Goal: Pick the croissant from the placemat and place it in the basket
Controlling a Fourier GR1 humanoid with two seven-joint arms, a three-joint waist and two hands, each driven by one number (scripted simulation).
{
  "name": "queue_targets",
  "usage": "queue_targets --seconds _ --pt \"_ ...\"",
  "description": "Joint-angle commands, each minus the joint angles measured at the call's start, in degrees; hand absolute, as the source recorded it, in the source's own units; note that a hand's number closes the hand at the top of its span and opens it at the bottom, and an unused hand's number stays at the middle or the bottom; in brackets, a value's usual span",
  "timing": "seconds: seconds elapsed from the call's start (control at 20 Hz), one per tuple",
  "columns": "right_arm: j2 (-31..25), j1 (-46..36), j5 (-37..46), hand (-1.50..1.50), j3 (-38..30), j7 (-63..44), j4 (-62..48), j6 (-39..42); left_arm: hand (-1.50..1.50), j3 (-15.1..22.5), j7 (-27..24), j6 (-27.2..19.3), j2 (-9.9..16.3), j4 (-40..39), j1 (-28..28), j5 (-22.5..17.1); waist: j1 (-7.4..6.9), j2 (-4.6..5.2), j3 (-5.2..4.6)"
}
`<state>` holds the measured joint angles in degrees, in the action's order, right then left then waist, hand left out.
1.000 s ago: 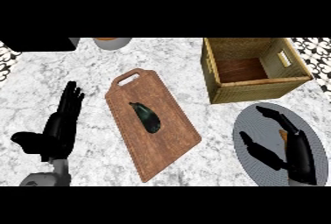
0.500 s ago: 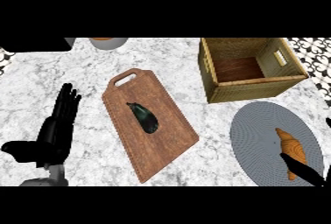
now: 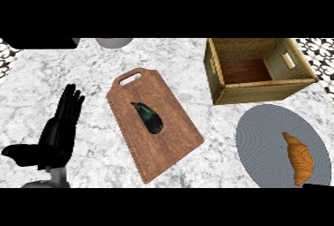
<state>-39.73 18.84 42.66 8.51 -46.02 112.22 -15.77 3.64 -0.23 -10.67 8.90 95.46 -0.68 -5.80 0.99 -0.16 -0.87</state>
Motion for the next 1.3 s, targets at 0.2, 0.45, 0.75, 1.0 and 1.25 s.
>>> queue_targets --seconds 0.2,0.45,0.75,1.0,1.25 --pt "-2.0 -9.0 -3.6 -1.5 1.8 -28.8 20.5 25.9 0.0 1.0 1.0 0.6 -0.1 1.6 0.6 0.5 -1.67 0.14 0.65" --pt "0.1 -12.5 -1.8 -1.5 4.3 -33.7 16.3 30.6 0.0 1.9 1.3 -0.7 -2.0 -0.4 -2.3 1.4 -1.85 0.38 0.7" --pt "3.6 -8.3 1.8 -1.5 4.2 -31.4 15.6 28.9 0.0 0.7 -0.3 0.6 -1.7 -0.5 0.2 0.4 -0.87 0.07 0.8" --pt "7.3 -10.6 3.8 -1.5 1.8 -24.4 7.2 27.0 0.0 0.5 -1.2 1.4 -1.4 1.3 2.5 0.6 -1.22 0.16 0.86" --pt "14.7 -10.0 11.7 -1.5 6.0 -20.4 3.9 24.5 0.0 0.6 0.5 0.7 -2.4 2.9 1.5 1.4 -1.13 0.15 0.87"
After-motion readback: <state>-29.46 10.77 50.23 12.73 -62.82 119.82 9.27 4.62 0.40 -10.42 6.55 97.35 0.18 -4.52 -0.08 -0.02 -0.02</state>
